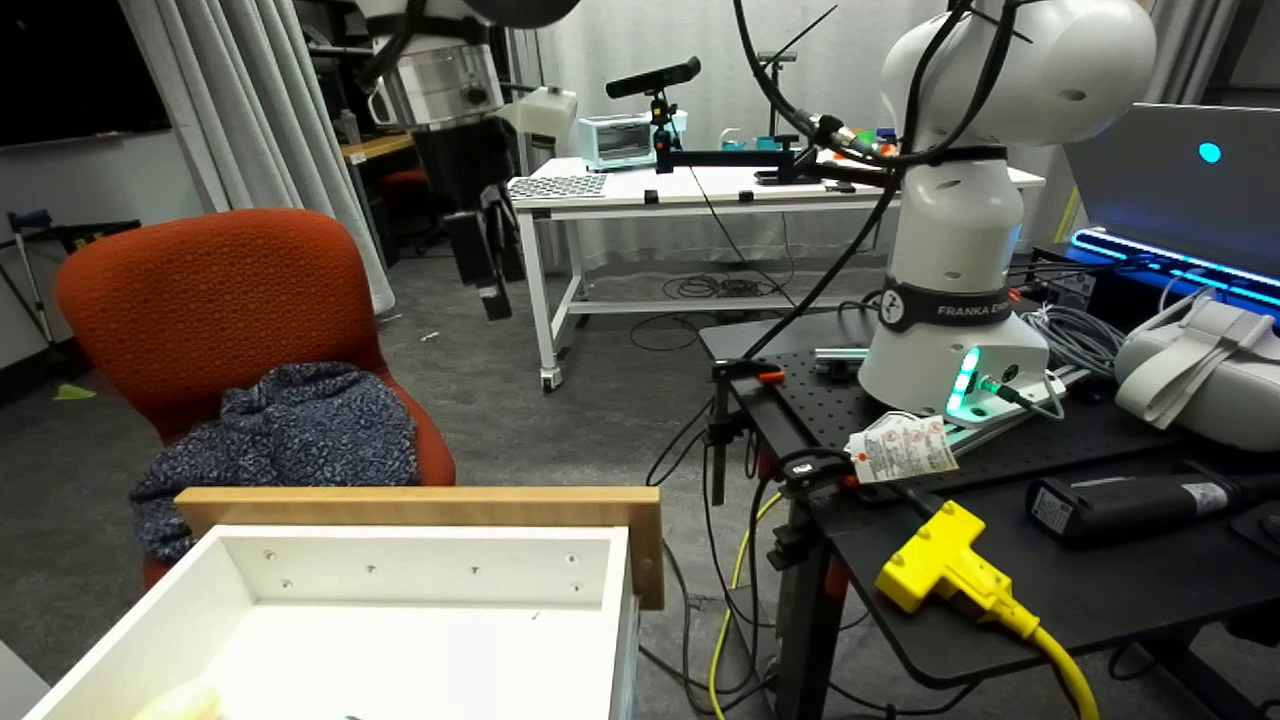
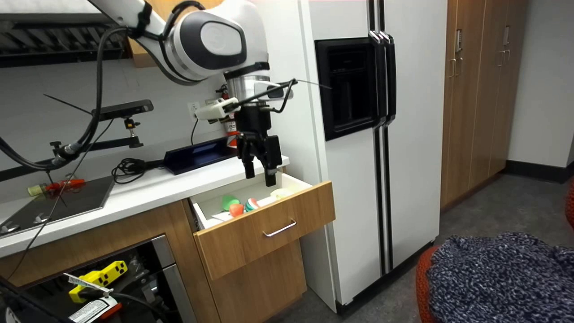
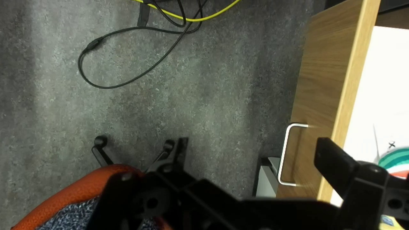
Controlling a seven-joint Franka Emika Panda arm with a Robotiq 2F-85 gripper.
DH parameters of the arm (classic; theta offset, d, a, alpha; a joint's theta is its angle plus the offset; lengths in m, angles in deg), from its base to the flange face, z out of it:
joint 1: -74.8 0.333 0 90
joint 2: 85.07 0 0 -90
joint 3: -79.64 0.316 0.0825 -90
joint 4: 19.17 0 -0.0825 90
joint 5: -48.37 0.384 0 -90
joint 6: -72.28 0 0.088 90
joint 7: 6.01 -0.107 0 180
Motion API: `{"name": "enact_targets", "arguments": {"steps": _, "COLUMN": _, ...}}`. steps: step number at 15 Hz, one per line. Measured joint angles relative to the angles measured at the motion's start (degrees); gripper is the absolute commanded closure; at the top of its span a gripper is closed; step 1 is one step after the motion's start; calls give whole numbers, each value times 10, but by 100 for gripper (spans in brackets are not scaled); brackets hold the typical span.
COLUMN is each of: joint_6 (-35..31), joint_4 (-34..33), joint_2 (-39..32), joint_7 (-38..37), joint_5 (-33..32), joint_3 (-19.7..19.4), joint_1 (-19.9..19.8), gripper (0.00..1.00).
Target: Close the open drawer
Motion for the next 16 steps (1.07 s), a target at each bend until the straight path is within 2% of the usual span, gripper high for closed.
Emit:
{"name": "enact_targets", "arguments": {"steps": 5, "joint_6": -54, "joint_4": -55, "joint_2": -111, "joint_7": 27, "joint_5": 21, "joint_3": 4, "joint_1": 1, "gripper": 0}}
{"name": "enact_targets", "arguments": {"steps": 9, "joint_6": -58, "joint_4": -117, "joint_2": -180, "joint_7": 65, "joint_5": 73, "joint_3": 20, "joint_1": 1, "gripper": 0}}
{"name": "enact_targets", "arguments": {"steps": 16, "joint_6": -58, "joint_4": -135, "joint_2": -198, "joint_7": 69, "joint_5": 79, "joint_3": 22, "joint_1": 1, "gripper": 0}}
